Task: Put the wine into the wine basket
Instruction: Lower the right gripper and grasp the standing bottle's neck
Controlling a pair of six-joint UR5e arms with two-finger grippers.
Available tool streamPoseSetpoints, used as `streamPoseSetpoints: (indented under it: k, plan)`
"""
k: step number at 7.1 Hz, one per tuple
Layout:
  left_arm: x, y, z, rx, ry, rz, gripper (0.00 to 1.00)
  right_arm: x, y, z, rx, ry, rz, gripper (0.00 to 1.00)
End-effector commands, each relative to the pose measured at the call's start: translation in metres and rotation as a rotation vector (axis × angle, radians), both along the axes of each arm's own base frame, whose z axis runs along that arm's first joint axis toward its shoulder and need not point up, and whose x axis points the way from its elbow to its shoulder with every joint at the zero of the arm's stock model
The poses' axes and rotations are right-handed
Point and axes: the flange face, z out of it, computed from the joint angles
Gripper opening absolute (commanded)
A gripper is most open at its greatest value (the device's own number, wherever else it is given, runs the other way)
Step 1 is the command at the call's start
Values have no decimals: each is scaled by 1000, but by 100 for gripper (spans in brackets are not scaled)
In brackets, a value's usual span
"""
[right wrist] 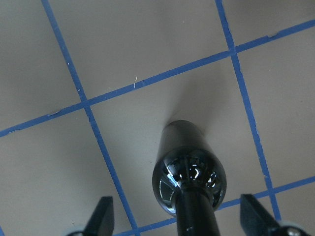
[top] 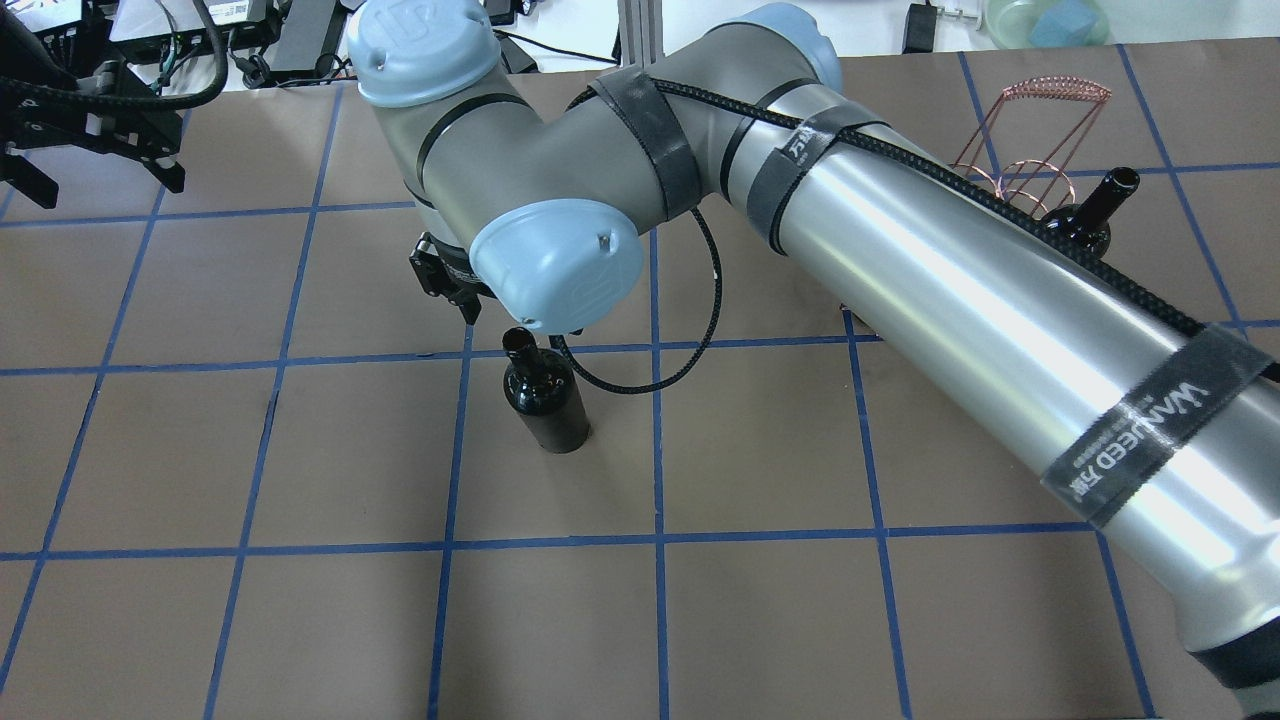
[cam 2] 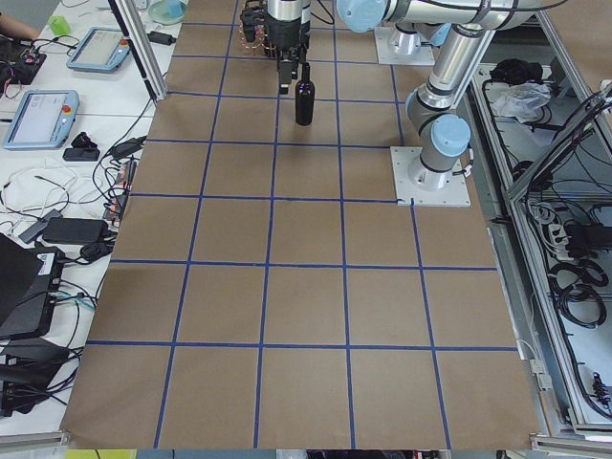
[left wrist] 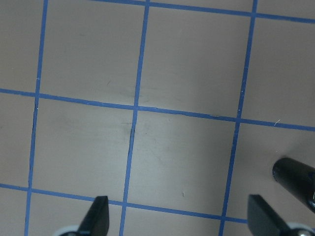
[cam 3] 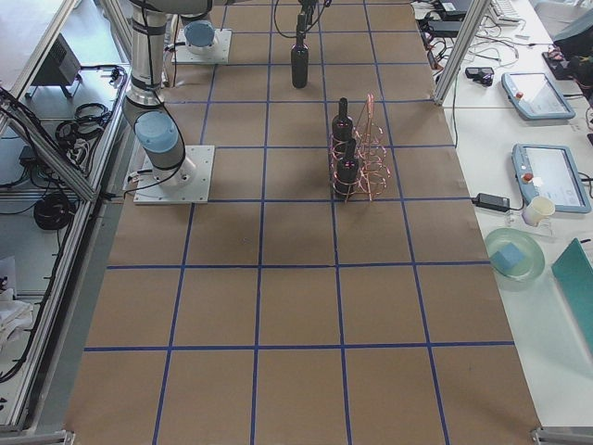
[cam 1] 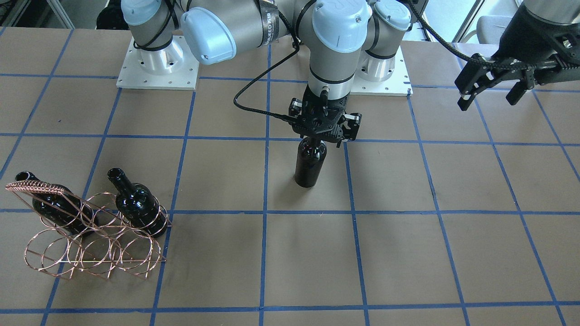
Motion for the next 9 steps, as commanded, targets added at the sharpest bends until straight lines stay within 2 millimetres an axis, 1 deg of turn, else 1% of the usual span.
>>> streamPoseSetpoints:
  k: [1,2,3,4,6,7,8,9]
  plan:
    - [0,2,1,-2,0,0,100,-3,7,-1,11,5,1,71]
    - [-1,4,2,6,4,0,100,-6,12,-1,37,16,1,63]
    - [-2,5,2,9,5,0,100,-8,12,-1,39,19,-1,56]
    - [-2,5,1,11,5,0,100,-7,14,3,35,14,2,44]
    - [-2,8,0,21,3,0,100,-6,14,2,35,6,2,31]
    - [-2,8,0,16,10,1,100,-6,14,2,33,6,4,27]
    - [-2,8,-1,16,16,1,100,-10,12,7,24,2,19,27]
    - [-3,8,0,14,16,1,100,-17,12,21,5,-12,21,26]
